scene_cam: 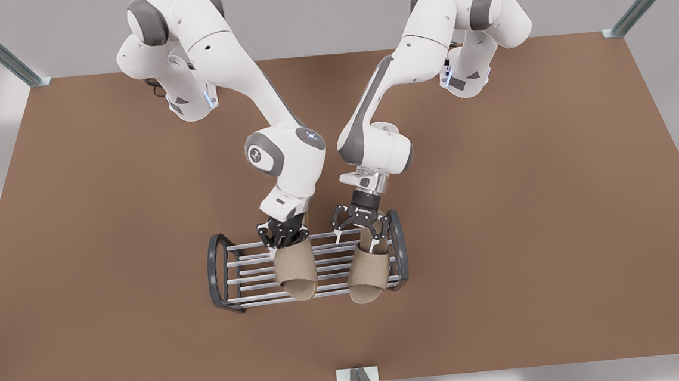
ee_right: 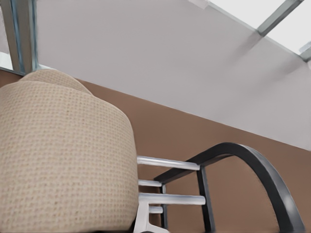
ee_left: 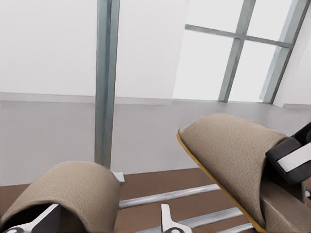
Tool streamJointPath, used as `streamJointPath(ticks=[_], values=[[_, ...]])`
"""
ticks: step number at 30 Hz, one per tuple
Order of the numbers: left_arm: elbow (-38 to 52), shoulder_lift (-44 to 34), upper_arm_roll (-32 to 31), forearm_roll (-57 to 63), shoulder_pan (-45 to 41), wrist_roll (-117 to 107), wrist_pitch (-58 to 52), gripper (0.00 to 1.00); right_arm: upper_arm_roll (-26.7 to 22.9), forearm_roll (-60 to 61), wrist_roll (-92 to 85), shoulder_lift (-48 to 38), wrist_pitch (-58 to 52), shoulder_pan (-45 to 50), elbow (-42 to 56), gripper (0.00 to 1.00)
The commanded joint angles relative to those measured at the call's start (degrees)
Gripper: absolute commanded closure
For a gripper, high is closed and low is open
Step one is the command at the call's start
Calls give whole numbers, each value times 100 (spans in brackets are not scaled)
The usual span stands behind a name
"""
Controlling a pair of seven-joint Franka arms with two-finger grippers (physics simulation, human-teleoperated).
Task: Place the right shoe on the shoe rack with the right arm, and place the left shoe on the shoe rack with the left arm
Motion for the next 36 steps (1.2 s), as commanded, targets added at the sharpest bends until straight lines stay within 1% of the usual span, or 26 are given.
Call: streamJointPath(ticks=[1,2,4,5,6,7,8,9,14,16,20,22,27,28,30,31,33,34,35,36], values=[[3,-6,0,-8,0,-4616,2,0,-3,-254,1911,52,39,37,1,76],[3,-6,0,-8,-8,-4616,2,0,-3,-263,1920,87,39,90,10,72],[3,-6,-9,-8,-26,-4616,2,0,-3,-325,1929,122,39,108,10,71],[3,-6,-9,-8,-35,-4616,2,0,-3,-377,1929,122,30,108,-16,69],[3,-6,-9,-8,-43,-4616,2,0,-3,-378,1929,122,30,134,-113,60],[3,-6,-9,-16,-44,-4616,2,0,-3,-395,1929,122,30,187,-113,55],[3,-6,-9,-16,-61,-4616,2,0,-3,-404,1929,131,39,222,-113,40],[3,-6,-9,-16,-105,-4616,2,0,-3,-430,1929,140,39,257,-113,1],[12,-15,0,-87,-131,-4616,-7,0,-3,-703,1920,131,232,257,-271,0],[3,-15,0,-87,-131,-4616,-7,0,5,-703,1911,69,522,196,-553,0],[3,-24,26,-87,-140,-4616,2,0,242,-676,1797,-247,522,-42,-711,0],[3,-32,26,-87,-140,-4616,2,0,533,-676,1771,-414,531,-349,-764,0],[3,-41,44,-87,-131,-4616,2,0,577,-676,1727,-765,742,-464,-1167,0],[3,-68,52,-87,-131,-4616,11,0,752,-650,1735,-845,742,-542,-1177,0],[-6,-208,123,-87,-140,-4616,107,0,1482,-448,1665,-1082,759,-1166,-1185,0],[-6,-357,175,-87,-140,-4616,353,0,1693,-378,1630,-1196,751,-1334,-1194,0],[-15,-428,439,-87,-315,-4608,634,0,1763,-202,1244,-1609,733,-1509,-1466,0],[-58,-480,711,-104,-570,-4608,837,0,1763,218,1094,-1917,672,-1650,-1607,0],[-111,-577,1124,-201,-817,-4590,1179,0,1763,809,559,-2110,390,-1870,-1607,0],[-85,-639,1862,-131,-1185,-4143,1777,0,1746,1362,-179,-2321,48,-2116,-1564,0]])
